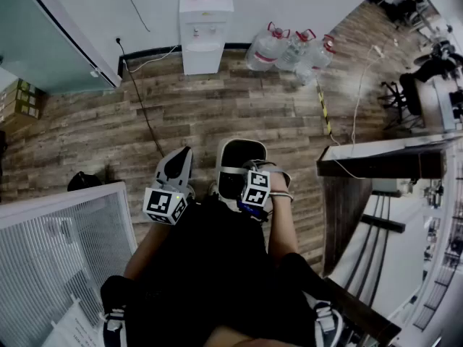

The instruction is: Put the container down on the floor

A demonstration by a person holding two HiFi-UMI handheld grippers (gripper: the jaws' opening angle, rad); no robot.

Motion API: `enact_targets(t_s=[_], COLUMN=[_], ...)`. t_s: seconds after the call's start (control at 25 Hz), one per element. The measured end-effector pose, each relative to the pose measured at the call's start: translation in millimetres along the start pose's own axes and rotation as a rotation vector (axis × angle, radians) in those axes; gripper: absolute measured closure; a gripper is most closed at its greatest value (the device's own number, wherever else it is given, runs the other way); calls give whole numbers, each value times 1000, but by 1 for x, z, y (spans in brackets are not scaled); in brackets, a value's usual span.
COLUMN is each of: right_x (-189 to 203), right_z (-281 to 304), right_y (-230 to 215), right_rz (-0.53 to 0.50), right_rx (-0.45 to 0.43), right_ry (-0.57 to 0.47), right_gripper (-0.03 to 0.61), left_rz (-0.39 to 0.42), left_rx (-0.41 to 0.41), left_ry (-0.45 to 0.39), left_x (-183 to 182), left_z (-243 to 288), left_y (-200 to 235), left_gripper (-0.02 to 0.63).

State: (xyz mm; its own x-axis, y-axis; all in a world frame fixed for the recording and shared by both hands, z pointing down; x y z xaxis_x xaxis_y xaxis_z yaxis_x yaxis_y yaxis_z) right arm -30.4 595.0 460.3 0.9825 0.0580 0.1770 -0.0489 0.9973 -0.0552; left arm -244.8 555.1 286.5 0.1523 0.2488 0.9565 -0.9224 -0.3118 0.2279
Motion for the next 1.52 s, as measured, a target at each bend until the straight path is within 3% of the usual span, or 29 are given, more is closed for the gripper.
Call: enact_targets(t_s=[0.64,0.84,1.24,1.52], right_x=[13,17,48,73], right_z=[1,2,9,15], right_y=[-1,-2,-25,-49], right_rz=[49,21,-28,-8], right_rx=[-6,-3,11,2], right_ry=[-33,-48,-63,-43], right_gripper=[546,546,546,546], left_rz=[19,26,31,32], left_rx=[-2,-24,-97,-93], left_ry=[2,6,-7,10], left_x=[4,6,12,14], left_z=[-1,1,25,56], left_y=[-13,-20,-38,-41], left_gripper=[583,583,583,583])
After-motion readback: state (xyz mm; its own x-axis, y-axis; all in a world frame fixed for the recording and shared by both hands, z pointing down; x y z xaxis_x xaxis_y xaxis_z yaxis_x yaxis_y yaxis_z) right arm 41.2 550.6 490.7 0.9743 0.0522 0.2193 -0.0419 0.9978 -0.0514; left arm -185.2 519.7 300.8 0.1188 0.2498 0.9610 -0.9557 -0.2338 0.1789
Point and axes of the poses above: the fingertips, and each gripper's own axes: z forward along the fingers, y to its left, x out of its underside, the point moved 5 cm from there along -z, backward along the fingers, and after that the axes turned 12 degrees about -x, right-handed, at the moved point
